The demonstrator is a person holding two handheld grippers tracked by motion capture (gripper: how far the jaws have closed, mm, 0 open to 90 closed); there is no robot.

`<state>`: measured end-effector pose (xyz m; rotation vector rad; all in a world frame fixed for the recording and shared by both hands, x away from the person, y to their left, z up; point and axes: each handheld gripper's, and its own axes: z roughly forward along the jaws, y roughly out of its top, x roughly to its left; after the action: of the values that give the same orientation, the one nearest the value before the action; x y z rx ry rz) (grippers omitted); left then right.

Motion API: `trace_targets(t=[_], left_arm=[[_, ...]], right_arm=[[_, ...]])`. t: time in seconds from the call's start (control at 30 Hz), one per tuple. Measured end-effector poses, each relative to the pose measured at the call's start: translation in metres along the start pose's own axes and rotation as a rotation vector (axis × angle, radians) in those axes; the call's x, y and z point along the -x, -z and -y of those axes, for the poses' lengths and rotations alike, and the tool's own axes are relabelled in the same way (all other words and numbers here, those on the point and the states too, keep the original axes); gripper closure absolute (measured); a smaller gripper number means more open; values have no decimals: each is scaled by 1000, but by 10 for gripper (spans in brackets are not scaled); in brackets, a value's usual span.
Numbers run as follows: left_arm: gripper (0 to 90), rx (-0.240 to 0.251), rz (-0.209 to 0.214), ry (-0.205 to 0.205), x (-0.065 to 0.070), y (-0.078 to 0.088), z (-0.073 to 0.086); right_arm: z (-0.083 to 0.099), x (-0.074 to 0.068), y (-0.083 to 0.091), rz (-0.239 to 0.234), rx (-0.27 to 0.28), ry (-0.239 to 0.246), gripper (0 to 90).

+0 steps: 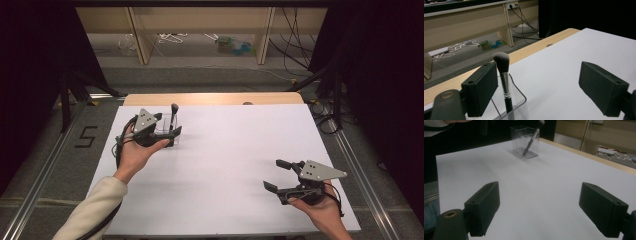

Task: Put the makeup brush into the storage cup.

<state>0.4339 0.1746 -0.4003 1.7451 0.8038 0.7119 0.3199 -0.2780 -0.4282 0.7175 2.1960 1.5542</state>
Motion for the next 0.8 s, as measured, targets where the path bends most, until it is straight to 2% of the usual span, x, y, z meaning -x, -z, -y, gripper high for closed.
trace_targets(t=[0.3, 0.5, 0.57, 0.73, 0.77, 0.8], left_arm=[[160, 5, 50, 7, 11, 12, 10], [159, 28, 73, -5, 17, 21, 14], [159, 36, 76, -4, 19, 25, 14], [158, 48, 87, -3, 23, 33, 18], [158, 52, 89, -5, 24, 34, 19], [157, 53, 89, -3, 24, 36, 20]], right_arm=[[0, 0, -1, -4, 13, -1, 178], [0, 0, 0, 0, 5, -1, 177], [0, 0, -1, -6, 18, -3, 177], [0, 0, 0, -1, 6, -1, 177], [-1, 0, 2, 7, -21, 1, 177], [-1, 0, 2, 6, -19, 2, 177]])
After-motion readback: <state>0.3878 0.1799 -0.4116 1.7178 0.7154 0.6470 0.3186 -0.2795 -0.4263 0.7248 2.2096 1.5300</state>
